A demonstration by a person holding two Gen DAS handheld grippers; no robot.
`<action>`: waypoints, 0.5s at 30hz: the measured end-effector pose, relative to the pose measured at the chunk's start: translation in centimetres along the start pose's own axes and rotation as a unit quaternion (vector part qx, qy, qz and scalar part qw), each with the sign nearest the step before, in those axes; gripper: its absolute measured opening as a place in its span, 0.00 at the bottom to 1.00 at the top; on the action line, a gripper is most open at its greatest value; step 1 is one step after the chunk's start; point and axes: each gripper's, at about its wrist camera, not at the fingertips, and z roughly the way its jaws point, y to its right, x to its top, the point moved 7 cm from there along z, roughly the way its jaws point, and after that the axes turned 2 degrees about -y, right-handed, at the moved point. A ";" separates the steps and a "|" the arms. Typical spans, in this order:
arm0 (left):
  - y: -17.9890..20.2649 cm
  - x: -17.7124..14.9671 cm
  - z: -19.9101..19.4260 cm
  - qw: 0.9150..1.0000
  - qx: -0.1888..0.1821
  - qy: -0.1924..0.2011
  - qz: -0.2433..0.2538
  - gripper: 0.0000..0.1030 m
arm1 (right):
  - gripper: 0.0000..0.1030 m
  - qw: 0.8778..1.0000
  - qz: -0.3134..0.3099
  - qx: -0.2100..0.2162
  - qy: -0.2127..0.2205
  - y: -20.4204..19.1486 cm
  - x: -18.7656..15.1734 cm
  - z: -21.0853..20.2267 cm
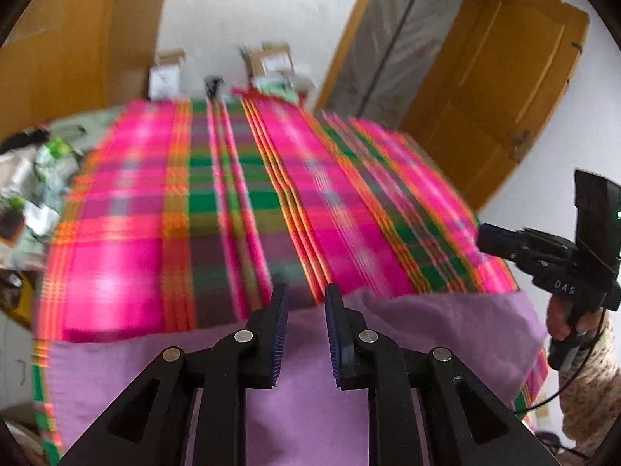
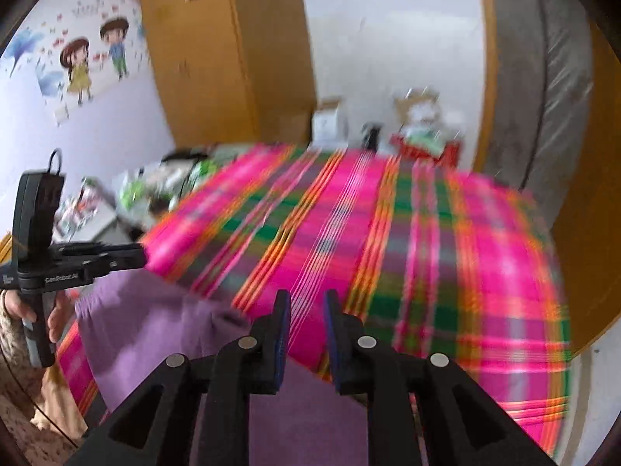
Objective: Fold clothes
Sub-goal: 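Grasp the lilac garment's edge with the right gripper while the left gripper holds another edge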
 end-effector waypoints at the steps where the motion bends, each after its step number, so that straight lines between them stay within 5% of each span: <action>1: 0.0 -0.2 1.2 1.000 -0.003 -0.015 0.000 0.19 | 0.17 1.000 0.001 0.017 -0.012 -0.3 -0.3 1.2; 8: -1.3 -0.4 5.5 0.998 -0.015 -0.056 -0.026 0.19 | 0.18 0.993 -0.008 0.084 -0.082 -1.5 -2.2 7.2; 15: -1.6 -1.1 6.5 0.997 -0.016 -0.067 -0.040 0.19 | 0.18 0.973 -0.011 0.184 -0.140 -3.4 -4.4 8.9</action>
